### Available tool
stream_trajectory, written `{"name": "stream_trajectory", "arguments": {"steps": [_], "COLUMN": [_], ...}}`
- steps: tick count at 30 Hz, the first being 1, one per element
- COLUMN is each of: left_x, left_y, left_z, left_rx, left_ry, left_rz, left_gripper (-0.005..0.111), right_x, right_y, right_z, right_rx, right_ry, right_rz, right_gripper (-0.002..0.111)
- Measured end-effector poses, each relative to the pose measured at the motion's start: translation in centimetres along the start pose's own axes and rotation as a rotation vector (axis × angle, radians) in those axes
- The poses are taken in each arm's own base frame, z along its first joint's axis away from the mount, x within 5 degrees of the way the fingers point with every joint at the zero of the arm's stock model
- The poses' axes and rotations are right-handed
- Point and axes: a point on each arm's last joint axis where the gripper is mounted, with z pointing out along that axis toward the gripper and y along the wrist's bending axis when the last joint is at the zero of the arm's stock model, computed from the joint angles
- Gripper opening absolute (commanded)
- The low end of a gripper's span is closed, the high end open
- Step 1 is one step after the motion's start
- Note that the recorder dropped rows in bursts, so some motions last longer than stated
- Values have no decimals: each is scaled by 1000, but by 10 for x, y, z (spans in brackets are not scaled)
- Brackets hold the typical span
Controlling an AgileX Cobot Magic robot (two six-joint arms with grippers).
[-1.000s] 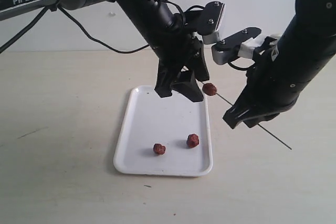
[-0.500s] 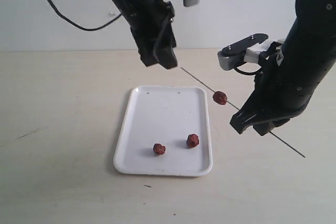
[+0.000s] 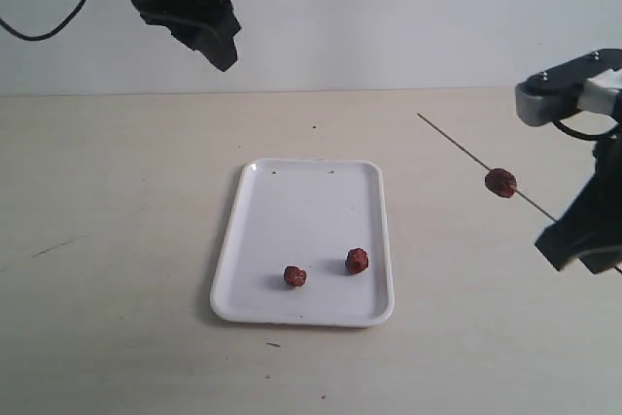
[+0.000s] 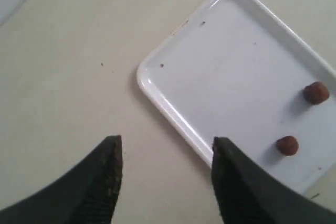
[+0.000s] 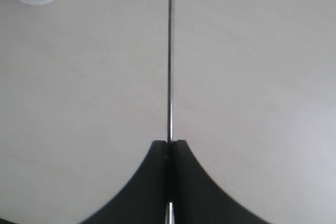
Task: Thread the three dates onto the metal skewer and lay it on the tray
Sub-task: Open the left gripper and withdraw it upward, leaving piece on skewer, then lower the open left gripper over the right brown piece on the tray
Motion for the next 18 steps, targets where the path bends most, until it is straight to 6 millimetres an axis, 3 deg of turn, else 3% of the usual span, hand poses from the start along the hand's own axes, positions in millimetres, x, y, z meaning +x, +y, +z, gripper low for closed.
{"name": "stream_trajectory", "arguments": {"steps": [7, 18], "left_x": [-8, -13], "left_y": [-31, -108], "left_z": [20, 105], "left_rx": [98, 191], "left_ry": [32, 226], "left_rz": [-243, -325], "left_gripper": [54, 56], "right_x": [33, 68], "right_y": [1, -4], "right_z": [-11, -23], "right_rx": [13, 90], "right_ry": [-40, -57], "right_rz": [40, 74], "right_gripper": [0, 0]}}
